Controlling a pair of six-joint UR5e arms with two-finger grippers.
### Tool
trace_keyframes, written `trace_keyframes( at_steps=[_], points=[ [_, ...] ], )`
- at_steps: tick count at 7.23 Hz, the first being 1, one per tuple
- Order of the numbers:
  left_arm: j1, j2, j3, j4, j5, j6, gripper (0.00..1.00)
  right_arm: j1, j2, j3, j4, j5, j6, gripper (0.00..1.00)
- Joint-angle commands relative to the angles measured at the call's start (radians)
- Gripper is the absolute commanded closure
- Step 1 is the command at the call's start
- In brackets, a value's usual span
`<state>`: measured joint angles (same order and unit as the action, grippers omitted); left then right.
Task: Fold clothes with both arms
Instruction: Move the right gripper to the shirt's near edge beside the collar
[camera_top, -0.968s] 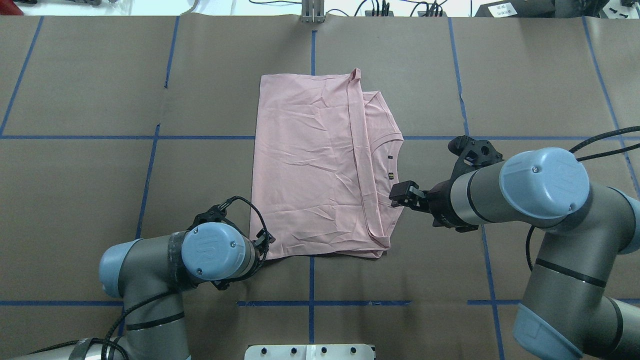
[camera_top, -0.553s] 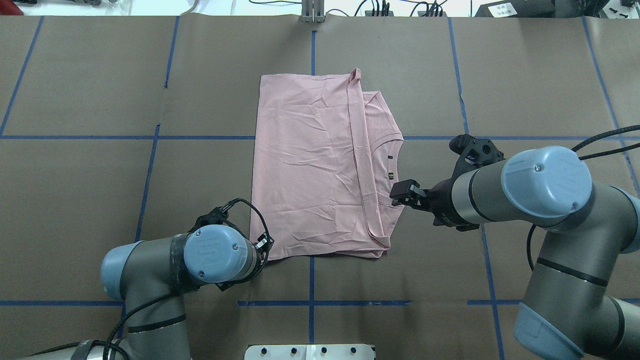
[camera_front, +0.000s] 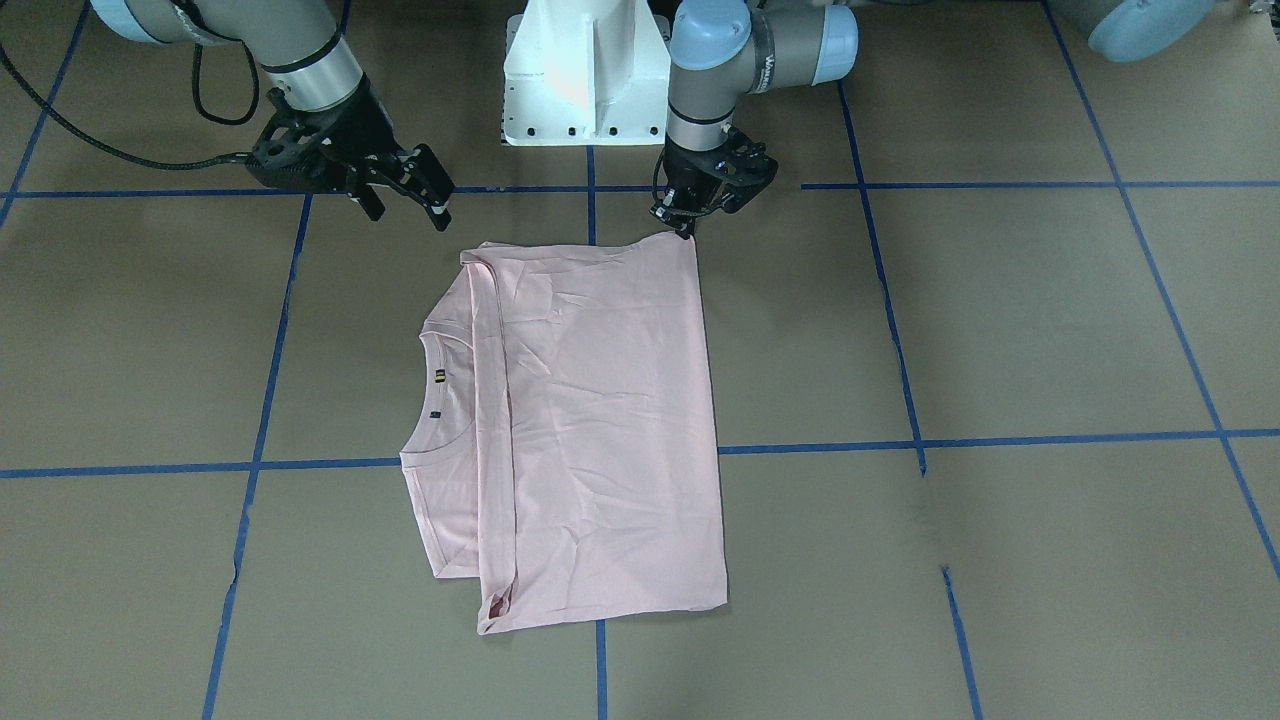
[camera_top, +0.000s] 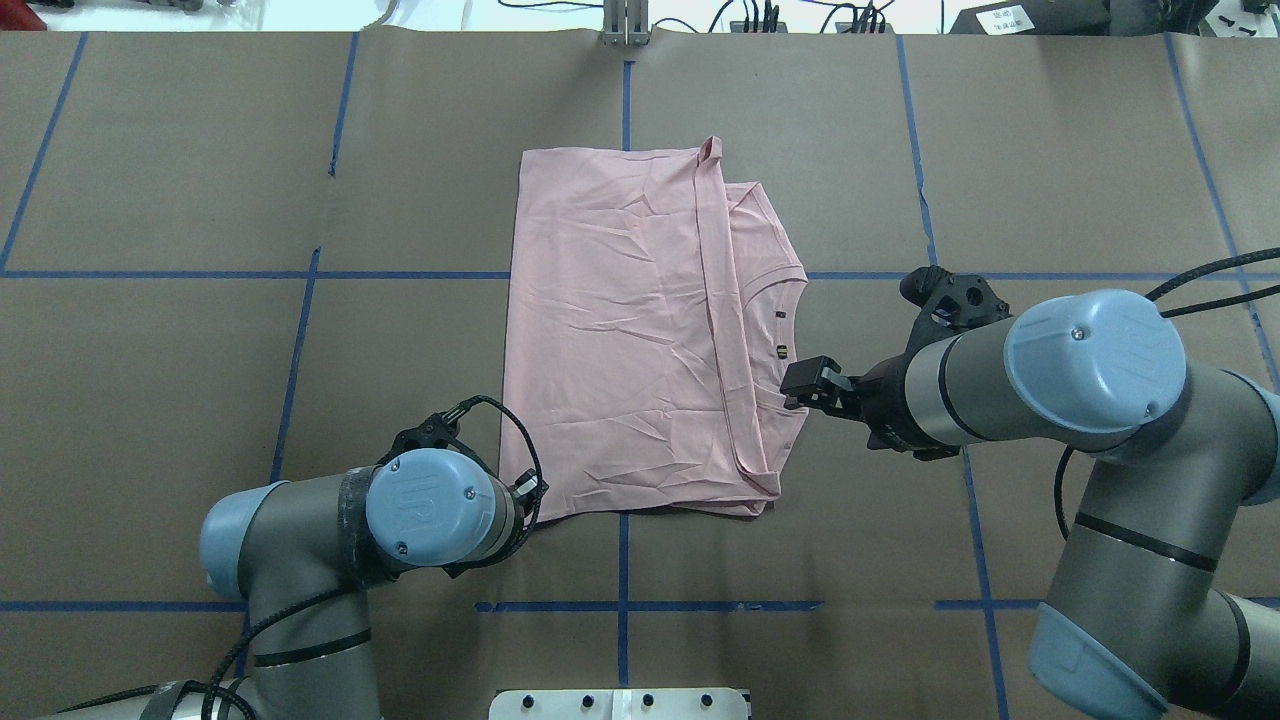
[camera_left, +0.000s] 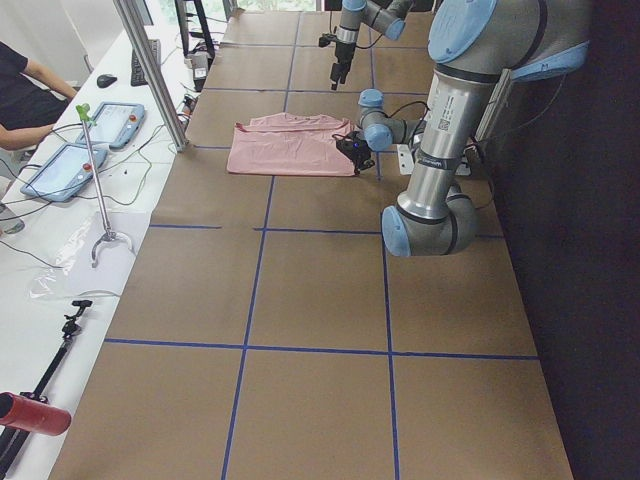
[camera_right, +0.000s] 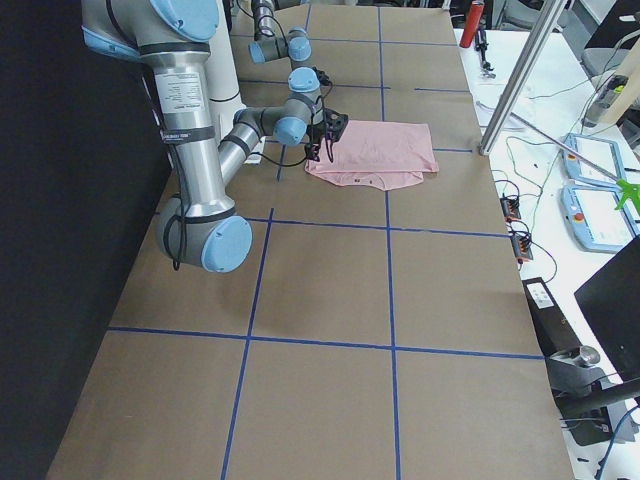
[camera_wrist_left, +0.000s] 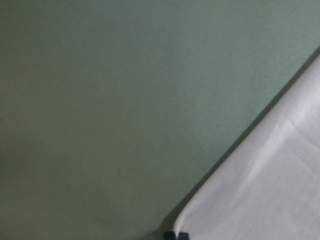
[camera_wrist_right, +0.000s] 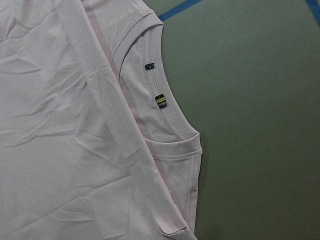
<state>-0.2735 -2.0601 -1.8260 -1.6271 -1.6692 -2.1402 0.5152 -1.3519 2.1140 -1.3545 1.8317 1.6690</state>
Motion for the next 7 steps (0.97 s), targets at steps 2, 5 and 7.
trace_keyframes(
  at_steps=[2,5,7],
  points=[
    [-0.022,0.001,-0.038,0.022,-0.001,0.06,1.0,-0.042,0.005,-0.021,-0.002,-0.006,0.018,0.0],
    [-0.027,-0.002,-0.047,0.029,-0.001,0.075,1.0,-0.156,0.08,-0.158,-0.005,-0.133,0.144,0.0],
    [-0.033,-0.005,-0.047,0.029,-0.001,0.079,1.0,-0.164,0.146,-0.267,-0.006,-0.134,0.227,0.0]
  ],
)
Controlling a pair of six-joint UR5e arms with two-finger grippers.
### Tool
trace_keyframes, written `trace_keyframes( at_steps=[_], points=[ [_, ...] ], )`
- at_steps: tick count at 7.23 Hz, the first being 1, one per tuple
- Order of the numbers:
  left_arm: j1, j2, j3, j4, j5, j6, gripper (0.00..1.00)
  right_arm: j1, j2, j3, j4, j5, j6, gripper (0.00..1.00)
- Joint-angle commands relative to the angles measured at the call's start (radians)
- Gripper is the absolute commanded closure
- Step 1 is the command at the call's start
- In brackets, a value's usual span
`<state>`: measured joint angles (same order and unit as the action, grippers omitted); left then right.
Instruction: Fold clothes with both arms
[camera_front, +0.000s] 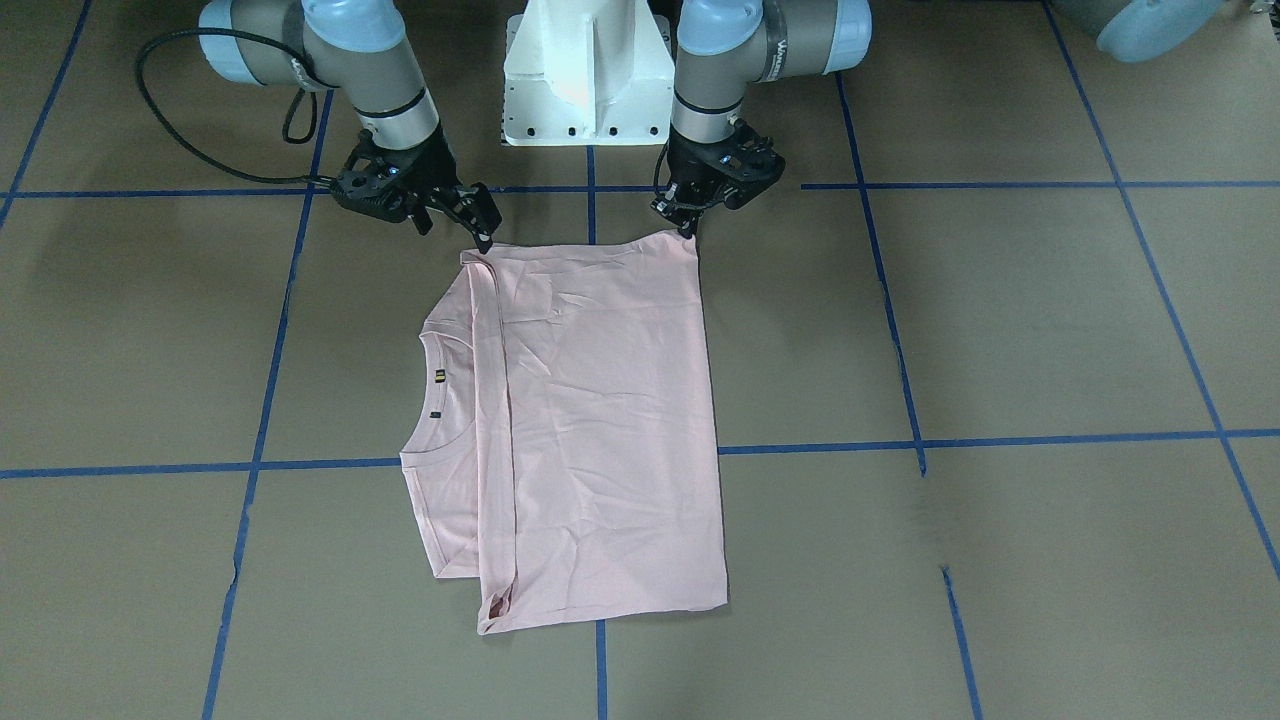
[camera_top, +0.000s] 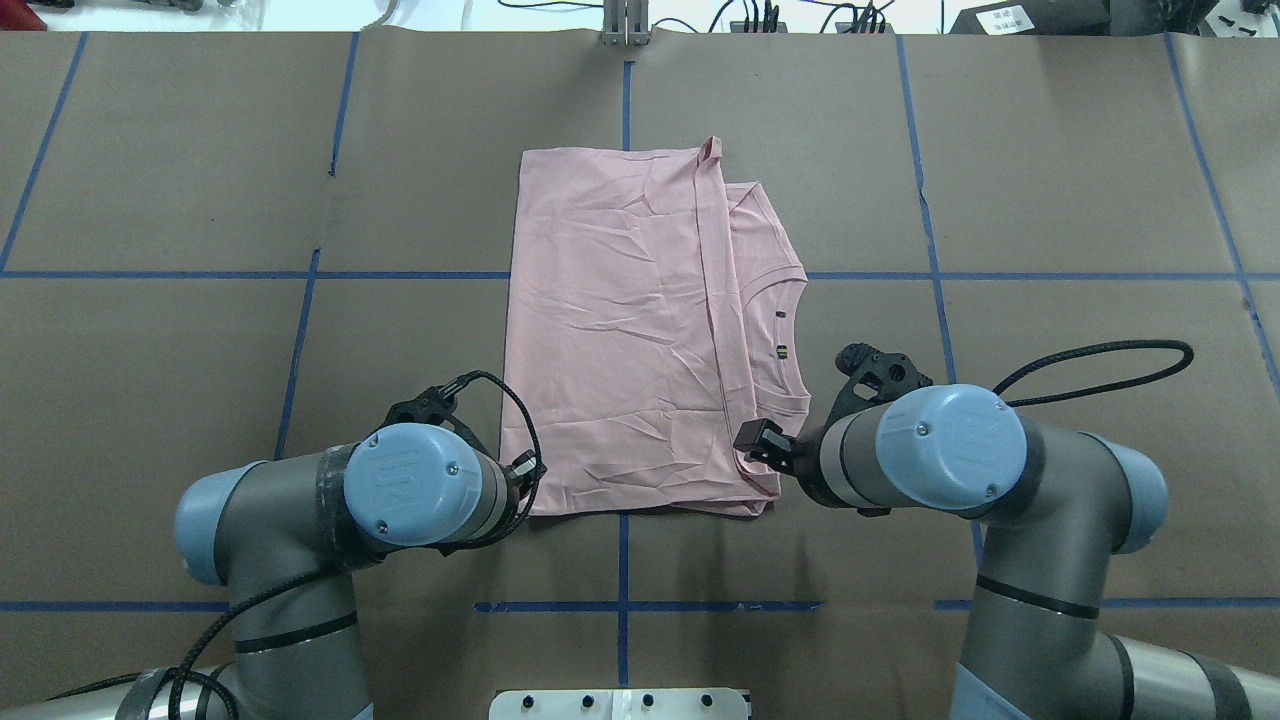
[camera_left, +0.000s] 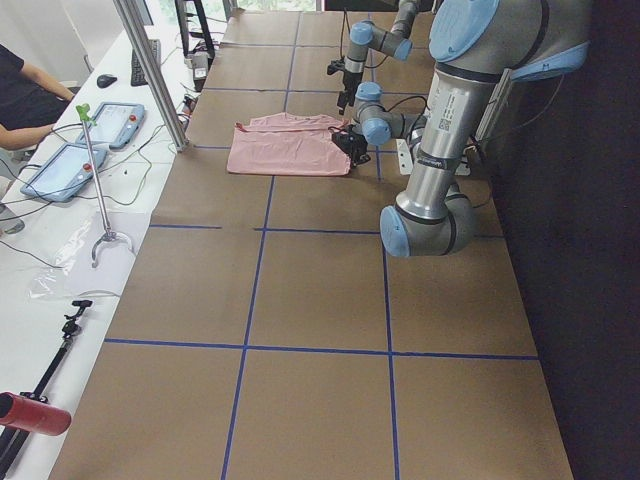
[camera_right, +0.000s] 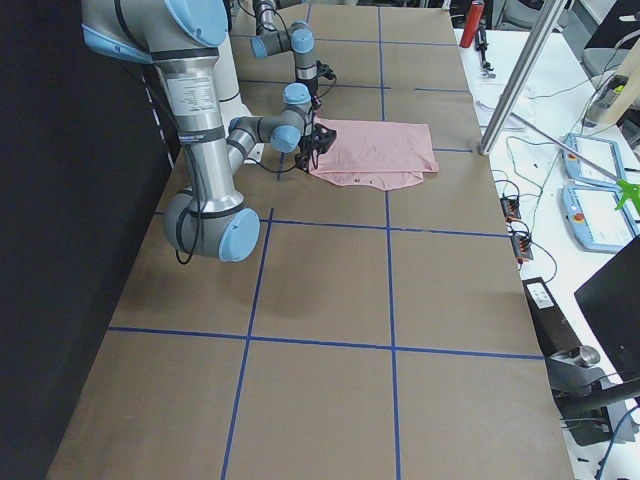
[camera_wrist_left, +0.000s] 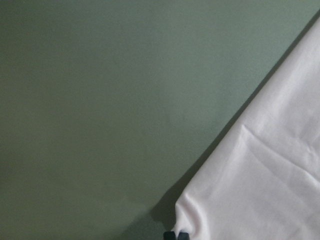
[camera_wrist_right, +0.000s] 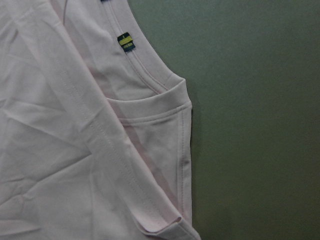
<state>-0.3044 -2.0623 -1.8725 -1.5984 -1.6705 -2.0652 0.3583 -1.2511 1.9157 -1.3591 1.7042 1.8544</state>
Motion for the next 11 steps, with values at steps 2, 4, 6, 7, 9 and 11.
trace_keyframes(
  at_steps=[2,4,6,7,9,11],
  points=[
    [-0.002,-0.004,0.0,-0.002,-0.002,0.004,1.0,-0.009,0.077,-0.144,-0.002,-0.005,0.066,0.0],
    [-0.002,-0.002,0.001,-0.002,-0.002,0.004,1.0,-0.004,0.079,-0.15,-0.02,0.0,0.065,0.0],
    [-0.002,-0.004,0.001,-0.002,-0.002,0.004,1.0,0.011,0.091,-0.118,-0.093,0.017,0.06,0.0],
    [-0.002,-0.002,0.0,-0.002,-0.002,0.004,1.0,0.011,0.094,-0.115,-0.104,0.018,0.06,0.0],
    [-0.002,-0.001,0.001,-0.002,-0.002,0.004,1.0,0.01,0.101,-0.115,-0.106,0.018,0.06,0.0],
    [-0.002,-0.001,0.0,-0.002,-0.002,0.004,1.0,0.007,0.102,-0.121,-0.106,0.018,0.06,0.01]
  ],
)
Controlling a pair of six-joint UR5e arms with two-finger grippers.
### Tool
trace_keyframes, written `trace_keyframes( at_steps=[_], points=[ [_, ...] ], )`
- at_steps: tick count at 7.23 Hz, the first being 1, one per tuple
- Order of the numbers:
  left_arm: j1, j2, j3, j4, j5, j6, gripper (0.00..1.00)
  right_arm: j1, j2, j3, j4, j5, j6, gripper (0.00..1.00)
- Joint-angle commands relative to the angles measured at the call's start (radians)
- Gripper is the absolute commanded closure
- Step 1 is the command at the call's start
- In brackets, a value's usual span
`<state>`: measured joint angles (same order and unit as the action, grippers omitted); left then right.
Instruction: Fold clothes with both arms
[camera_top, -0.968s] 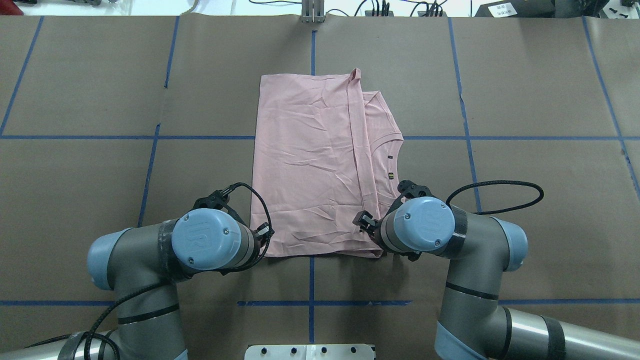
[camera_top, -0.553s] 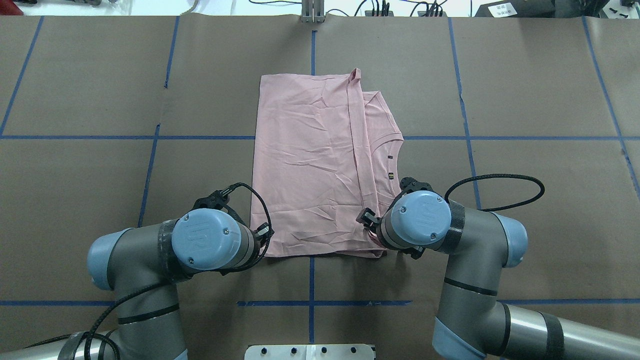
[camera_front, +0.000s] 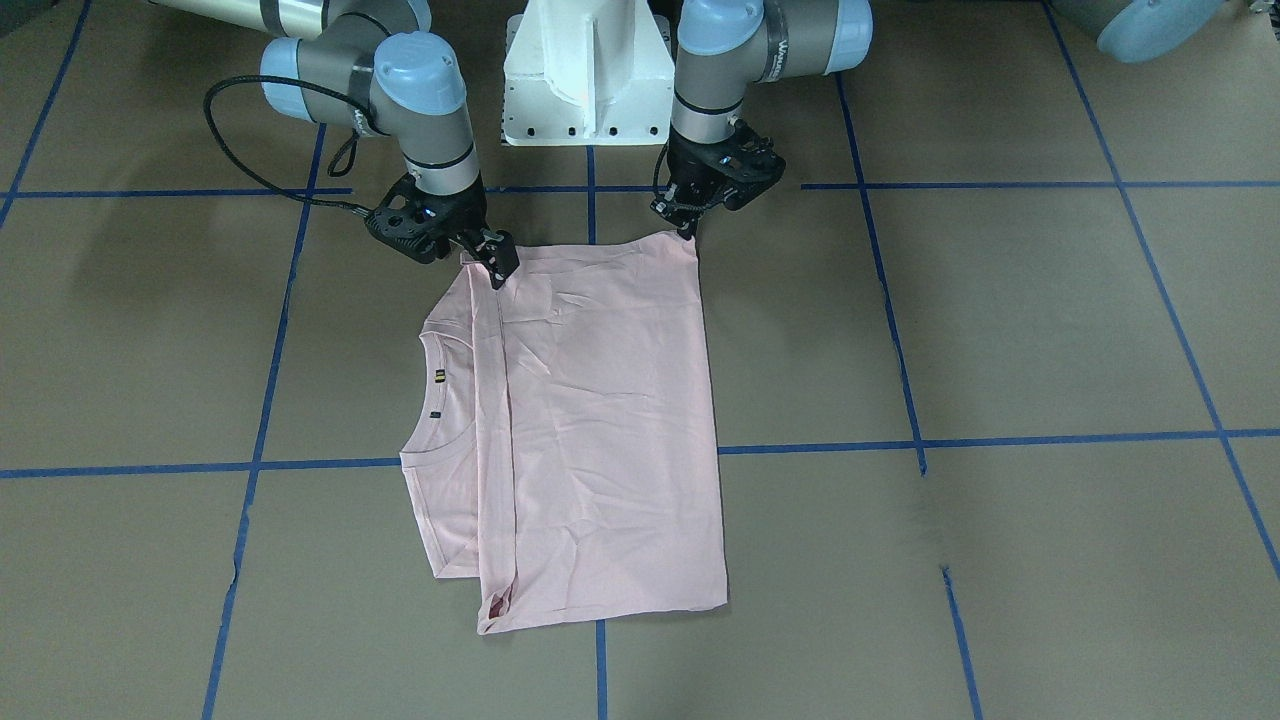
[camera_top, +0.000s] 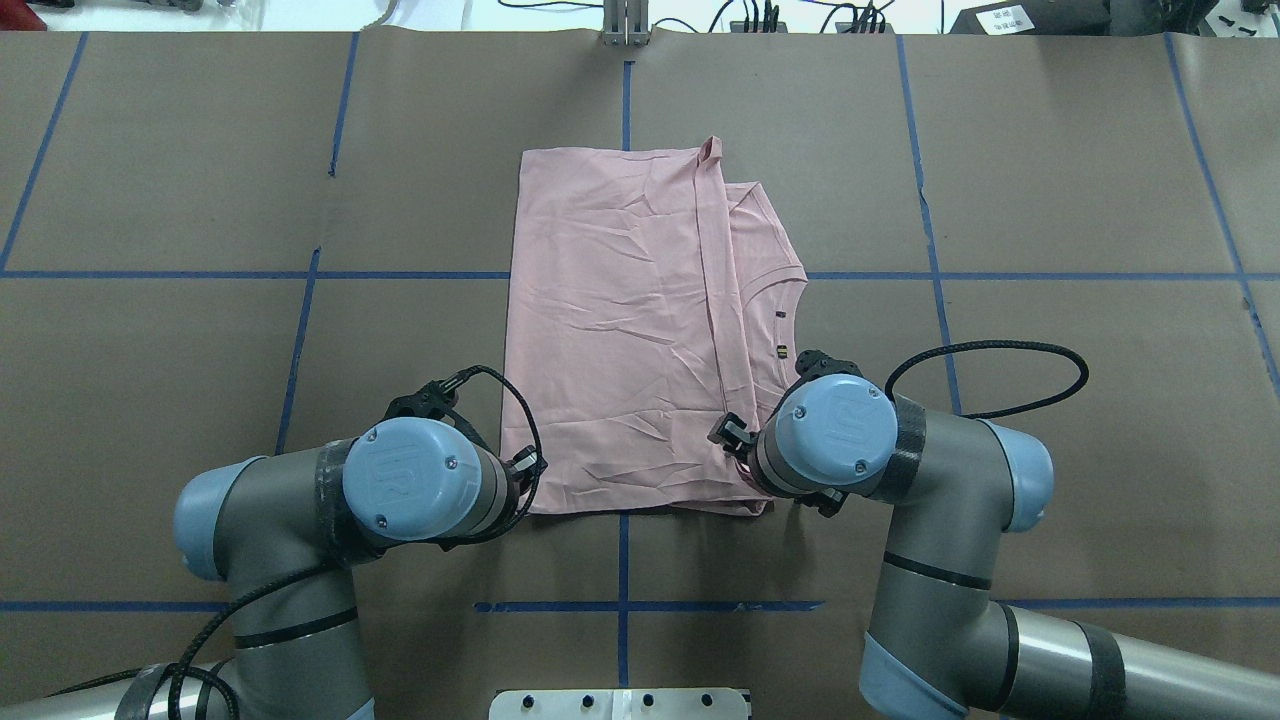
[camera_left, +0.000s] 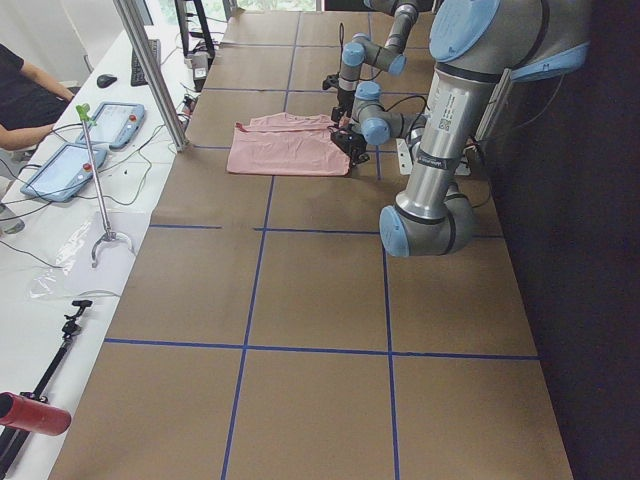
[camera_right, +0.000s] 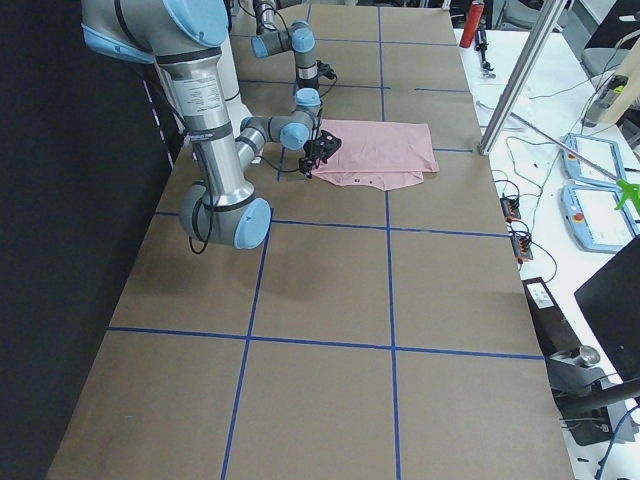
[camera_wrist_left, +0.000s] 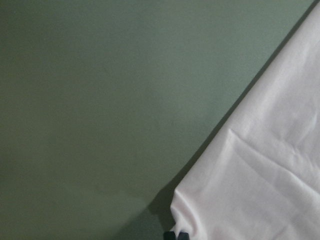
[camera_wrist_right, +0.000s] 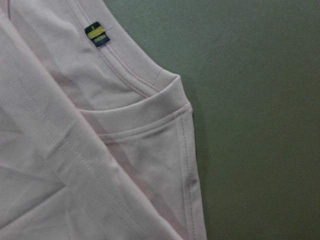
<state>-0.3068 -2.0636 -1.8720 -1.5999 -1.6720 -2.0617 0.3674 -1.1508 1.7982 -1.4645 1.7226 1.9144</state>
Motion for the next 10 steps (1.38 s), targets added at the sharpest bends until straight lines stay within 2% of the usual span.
trace_keyframes(
  at_steps=[1,3,4,5,6,10],
  points=[
    [0.0,0.0,0.001,0.0,0.0,0.0,1.0,-0.004,0.002,-0.005,0.0,0.002,0.0,0.06],
    [0.0,0.0,0.001,0.0,0.0,0.0,1.0,-0.004,0.002,-0.005,0.0,0.008,0.0,0.41],
    [0.0,0.002,-0.001,0.0,0.0,0.0,1.0,-0.004,0.002,-0.005,0.0,0.009,0.0,0.65],
    [0.0,0.002,0.001,0.0,0.0,0.002,1.0,-0.004,0.003,-0.003,0.0,0.017,0.0,0.85],
    [0.0,0.003,0.001,0.0,0.0,0.002,1.0,-0.004,0.008,-0.003,0.0,0.019,-0.002,1.0],
    [0.002,0.0,0.002,-0.002,0.002,0.002,1.0,0.01,0.017,-0.003,-0.002,0.034,-0.003,1.0]
  ],
)
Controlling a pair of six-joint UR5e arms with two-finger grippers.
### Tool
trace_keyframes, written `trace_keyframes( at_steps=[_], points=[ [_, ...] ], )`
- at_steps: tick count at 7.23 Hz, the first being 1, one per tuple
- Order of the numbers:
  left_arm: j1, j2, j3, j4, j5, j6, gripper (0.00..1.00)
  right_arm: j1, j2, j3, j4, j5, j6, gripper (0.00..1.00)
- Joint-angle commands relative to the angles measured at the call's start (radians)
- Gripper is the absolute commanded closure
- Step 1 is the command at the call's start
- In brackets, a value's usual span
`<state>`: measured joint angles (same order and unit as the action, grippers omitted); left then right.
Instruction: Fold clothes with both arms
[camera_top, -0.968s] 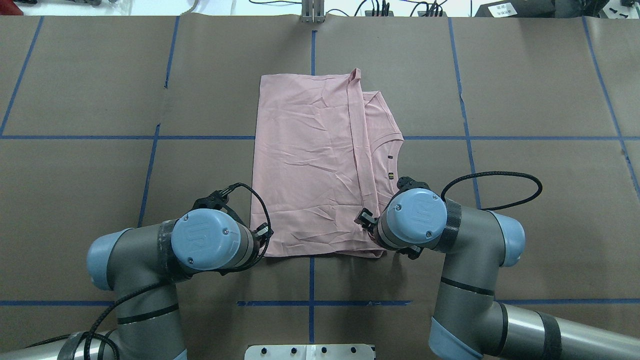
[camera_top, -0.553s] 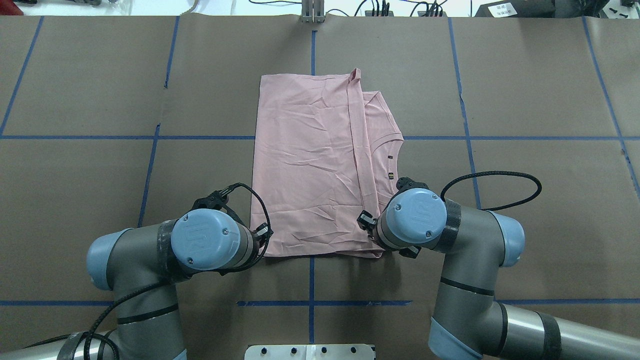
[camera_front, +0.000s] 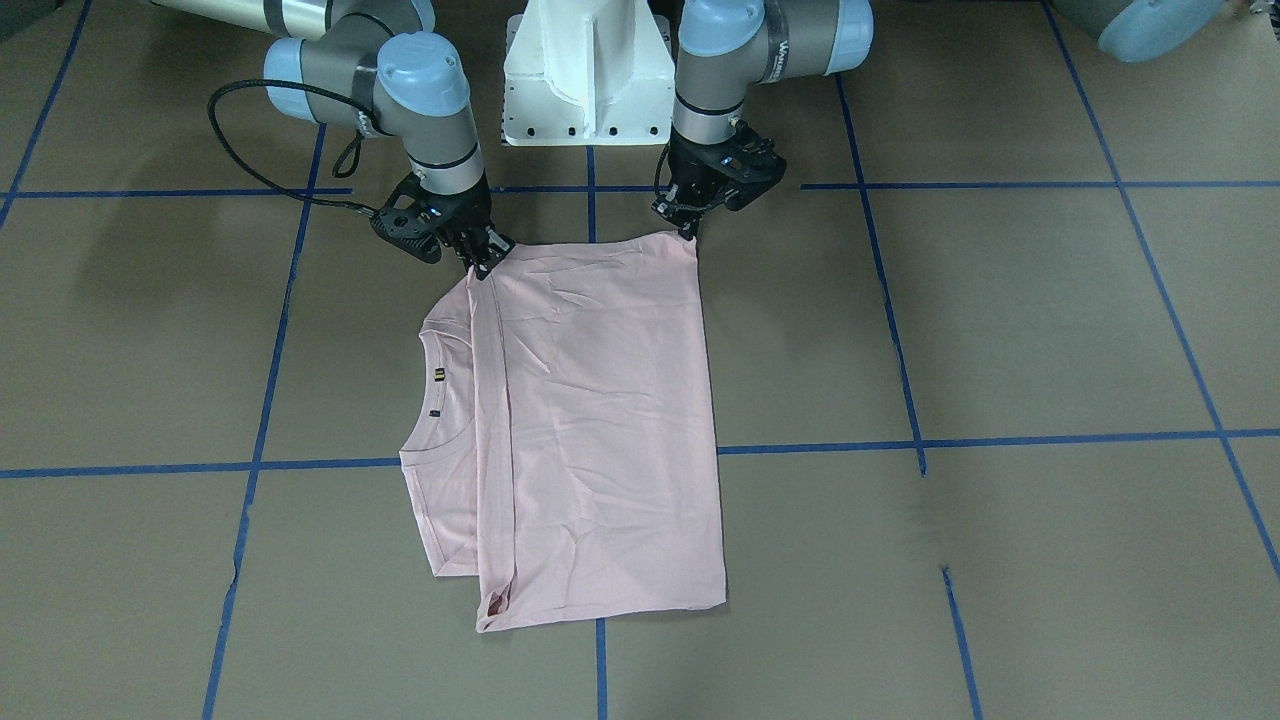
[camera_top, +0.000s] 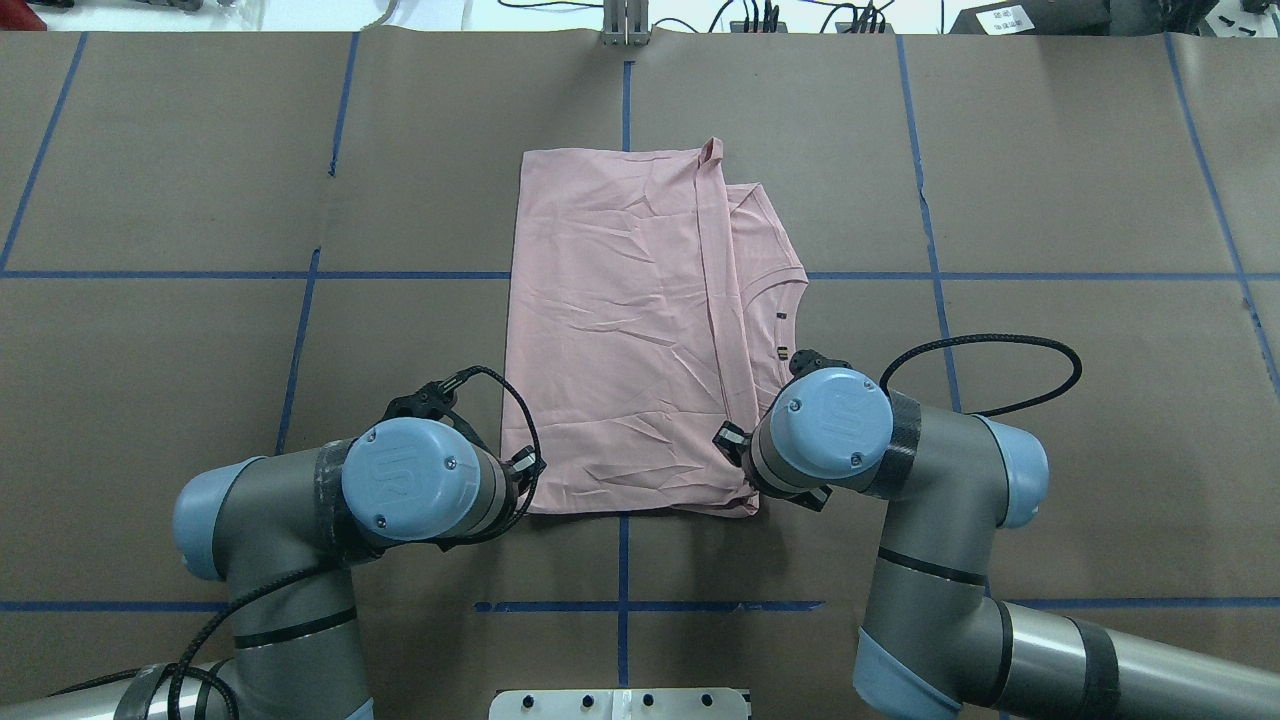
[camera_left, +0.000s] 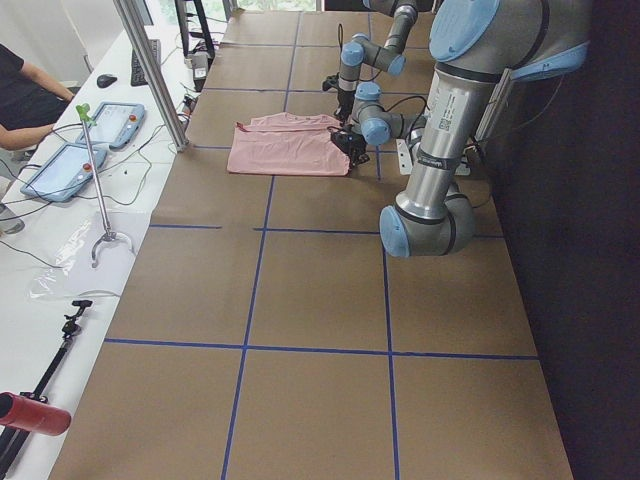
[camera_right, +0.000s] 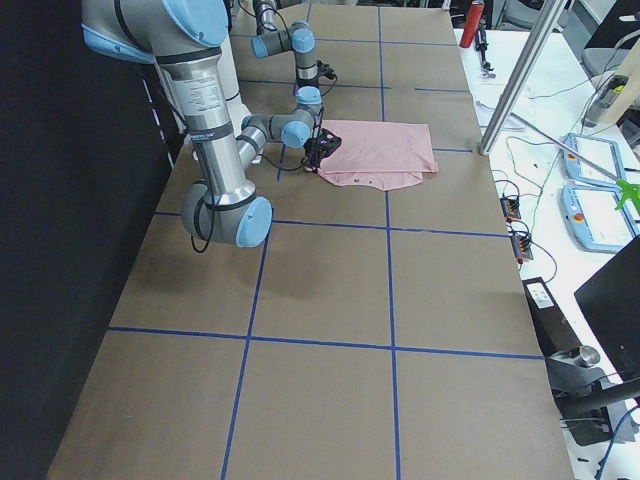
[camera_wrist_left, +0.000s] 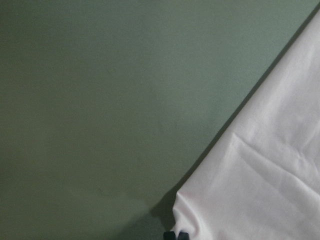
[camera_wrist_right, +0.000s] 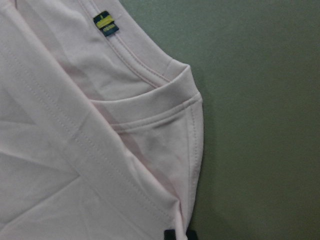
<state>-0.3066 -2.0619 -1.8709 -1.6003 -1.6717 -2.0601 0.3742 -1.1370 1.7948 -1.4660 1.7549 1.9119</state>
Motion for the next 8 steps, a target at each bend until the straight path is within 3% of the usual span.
trace_keyframes(
  at_steps=[1,4,8],
  points=[
    [0.001,-0.003,0.001,-0.001,0.001,0.0,1.0,0.009,0.006,0.002,0.001,0.011,-0.001,1.0],
    [0.006,0.003,-0.063,0.055,-0.002,0.003,1.0,0.022,-0.009,0.085,0.004,0.031,-0.001,1.0],
    [0.125,0.051,-0.342,0.268,-0.011,-0.014,1.0,-0.086,-0.11,0.285,0.004,0.031,0.006,1.0]
  ],
)
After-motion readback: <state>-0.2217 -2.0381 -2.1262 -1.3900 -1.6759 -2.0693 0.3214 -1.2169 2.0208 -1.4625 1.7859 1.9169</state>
